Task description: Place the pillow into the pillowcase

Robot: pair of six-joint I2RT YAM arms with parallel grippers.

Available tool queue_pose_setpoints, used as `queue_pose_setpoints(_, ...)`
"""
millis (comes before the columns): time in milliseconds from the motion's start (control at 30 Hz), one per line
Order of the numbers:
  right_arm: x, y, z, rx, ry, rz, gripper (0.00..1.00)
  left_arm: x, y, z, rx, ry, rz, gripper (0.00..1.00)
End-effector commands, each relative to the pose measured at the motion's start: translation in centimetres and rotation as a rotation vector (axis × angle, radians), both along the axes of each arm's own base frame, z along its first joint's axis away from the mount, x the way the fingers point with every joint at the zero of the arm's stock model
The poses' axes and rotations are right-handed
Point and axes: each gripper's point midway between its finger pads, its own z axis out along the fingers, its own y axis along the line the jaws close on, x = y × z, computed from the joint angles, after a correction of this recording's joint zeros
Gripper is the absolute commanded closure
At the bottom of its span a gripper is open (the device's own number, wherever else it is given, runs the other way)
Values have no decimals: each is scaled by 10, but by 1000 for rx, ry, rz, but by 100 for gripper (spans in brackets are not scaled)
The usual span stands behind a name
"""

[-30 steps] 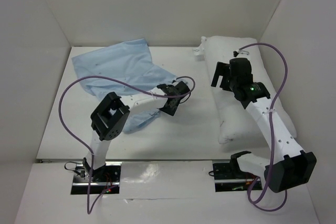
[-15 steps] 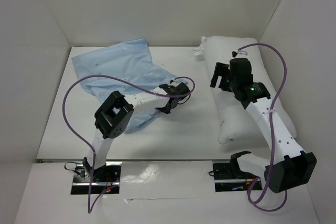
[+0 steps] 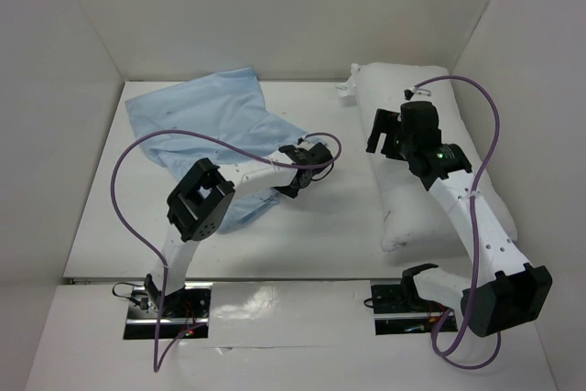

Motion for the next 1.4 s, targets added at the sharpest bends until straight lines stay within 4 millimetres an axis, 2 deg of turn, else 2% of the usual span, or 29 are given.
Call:
queue_pose_setpoints(0, -1, -2, 7, 6, -18, -8, 10, 0, 1, -3, 25, 21, -28, 50)
queue_pose_setpoints(200, -3, -3, 5, 3, -9, -8, 10, -2, 4, -6, 37, 24, -10, 61)
queue_pose_setpoints(300, -3, -3, 5, 3, -9, -8, 10, -3, 6, -6, 43, 30, -10, 61)
queue_pose_setpoints(433, -2, -3, 9, 5, -18, -8, 10, -4, 9, -5, 65, 32, -18, 57)
queue_pose_setpoints(500, -2, -3, 9, 6, -18, -8, 10, -4, 8, 0, 49, 30, -19, 51)
queue_pose_setpoints(633, -2, -2, 9, 13, -18, -14, 10, -5, 10, 1, 54, 33, -27, 49)
queue_pose_setpoints(700, -2, -2, 9, 13, -18, -14, 10, -6, 11, -7, 75, 49, -35, 48)
queue_pose_setpoints(767, -2, -2, 9, 13, -18, -14, 10, -7, 14, -7, 88, 49, -33, 45)
queue_pose_setpoints(867, -2, -2, 9, 13, -18, -14, 10, -9, 16, -9, 96, 56, -33, 35)
queue_pose_setpoints(967, -2, -2, 5, 11, -9, -14, 10, -10, 18, -8, 96, 56, -33, 34)
queue_pose_setpoints(1367, -1, -2, 2, 9, 0, -14, 10, -2, 30, 1, 99, 32, 8, 53)
